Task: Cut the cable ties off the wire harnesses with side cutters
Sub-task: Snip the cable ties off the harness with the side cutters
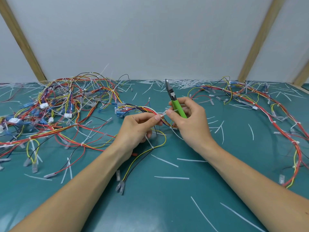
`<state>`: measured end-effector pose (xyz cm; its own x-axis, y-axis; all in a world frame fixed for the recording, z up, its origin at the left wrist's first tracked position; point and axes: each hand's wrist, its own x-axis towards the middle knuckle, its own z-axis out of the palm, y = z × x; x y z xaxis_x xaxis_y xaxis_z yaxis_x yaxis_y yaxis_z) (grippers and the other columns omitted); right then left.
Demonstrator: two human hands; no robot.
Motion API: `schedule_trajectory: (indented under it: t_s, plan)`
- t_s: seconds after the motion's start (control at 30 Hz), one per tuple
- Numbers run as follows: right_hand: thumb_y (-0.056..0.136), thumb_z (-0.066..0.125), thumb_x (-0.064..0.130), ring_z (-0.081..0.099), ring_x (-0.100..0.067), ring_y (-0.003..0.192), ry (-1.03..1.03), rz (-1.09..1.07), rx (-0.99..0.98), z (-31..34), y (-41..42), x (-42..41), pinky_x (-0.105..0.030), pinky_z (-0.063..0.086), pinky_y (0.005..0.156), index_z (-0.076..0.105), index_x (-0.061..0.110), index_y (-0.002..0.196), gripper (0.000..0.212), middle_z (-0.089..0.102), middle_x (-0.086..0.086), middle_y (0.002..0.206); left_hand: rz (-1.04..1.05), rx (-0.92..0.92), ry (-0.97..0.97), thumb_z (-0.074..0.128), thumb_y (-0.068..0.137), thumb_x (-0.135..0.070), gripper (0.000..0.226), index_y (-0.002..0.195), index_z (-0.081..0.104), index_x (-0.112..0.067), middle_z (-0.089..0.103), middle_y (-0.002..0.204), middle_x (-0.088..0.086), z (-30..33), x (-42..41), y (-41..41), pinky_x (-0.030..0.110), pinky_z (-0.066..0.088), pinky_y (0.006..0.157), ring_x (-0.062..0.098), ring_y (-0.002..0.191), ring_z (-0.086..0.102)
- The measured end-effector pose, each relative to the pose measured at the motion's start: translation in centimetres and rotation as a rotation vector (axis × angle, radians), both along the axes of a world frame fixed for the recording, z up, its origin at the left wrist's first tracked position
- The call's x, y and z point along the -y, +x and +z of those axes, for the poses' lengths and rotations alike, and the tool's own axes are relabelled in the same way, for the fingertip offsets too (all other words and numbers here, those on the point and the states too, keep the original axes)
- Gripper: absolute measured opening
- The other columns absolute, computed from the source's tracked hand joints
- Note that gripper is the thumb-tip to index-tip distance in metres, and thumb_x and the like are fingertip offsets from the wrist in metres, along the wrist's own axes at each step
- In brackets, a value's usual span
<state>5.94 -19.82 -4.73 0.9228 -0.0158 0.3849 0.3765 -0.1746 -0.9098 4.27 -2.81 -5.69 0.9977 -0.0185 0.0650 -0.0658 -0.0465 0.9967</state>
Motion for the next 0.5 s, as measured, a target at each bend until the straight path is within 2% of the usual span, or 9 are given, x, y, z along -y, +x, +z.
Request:
schedule_trajectory:
  t_s: [0.2, 0.3, 0.43, 0.5]
  plan:
    - [0.092, 0.074, 0.004, 0.067, 0.002, 0.077, -0.009, 0.042, -0.009, 0.33, -0.04, 0.14, -0.026, 0.058, 0.071, 0.066, 0.016, 0.101, 0.017, 0.073, 0.003, 0.095, 0.074, 0.021, -0.062, 0.074, 0.089, -0.029, 0.017, 0.097, 0.077, -0.014, 0.078, 0.091, 0.001, 0.05, -0.15, 0.21, 0.017, 0.033, 0.04, 0.01, 0.043, 0.047]
    - [0.092, 0.074, 0.006, 0.068, -0.001, 0.08, -0.019, 0.028, -0.015, 0.25, -0.05, 0.24, -0.028, 0.059, 0.073, 0.066, 0.018, 0.1, 0.017, 0.073, 0.001, 0.096, 0.046, 0.021, -0.039, 0.075, 0.089, -0.029, 0.018, 0.094, 0.076, -0.012, 0.078, 0.091, 0.001, -0.03, -0.32, 0.24, 0.017, 0.035, 0.04, 0.01, 0.046, 0.051]
    - [0.092, 0.075, 0.008, 0.07, -0.005, 0.085, -0.044, 0.026, 0.007, -0.07, 0.03, 0.23, -0.02, 0.055, 0.076, 0.068, 0.016, 0.102, 0.015, 0.074, 0.0, 0.096, 0.061, 0.017, -0.016, 0.074, 0.089, -0.029, 0.015, 0.088, 0.075, -0.014, 0.078, 0.091, 0.001, -0.11, -0.25, 0.23, 0.018, 0.036, 0.04, 0.012, 0.05, 0.06]
    - [0.092, 0.075, 0.01, 0.071, -0.007, 0.09, -0.031, 0.011, 0.033, -0.22, 0.07, 0.18, -0.022, 0.056, 0.078, 0.068, 0.016, 0.102, 0.014, 0.075, 0.002, 0.096, 0.086, 0.013, -0.024, 0.072, 0.091, -0.027, 0.013, 0.087, 0.074, -0.014, 0.078, 0.09, -0.001, -0.07, -0.26, 0.28, 0.019, 0.037, 0.039, 0.012, 0.051, 0.063]
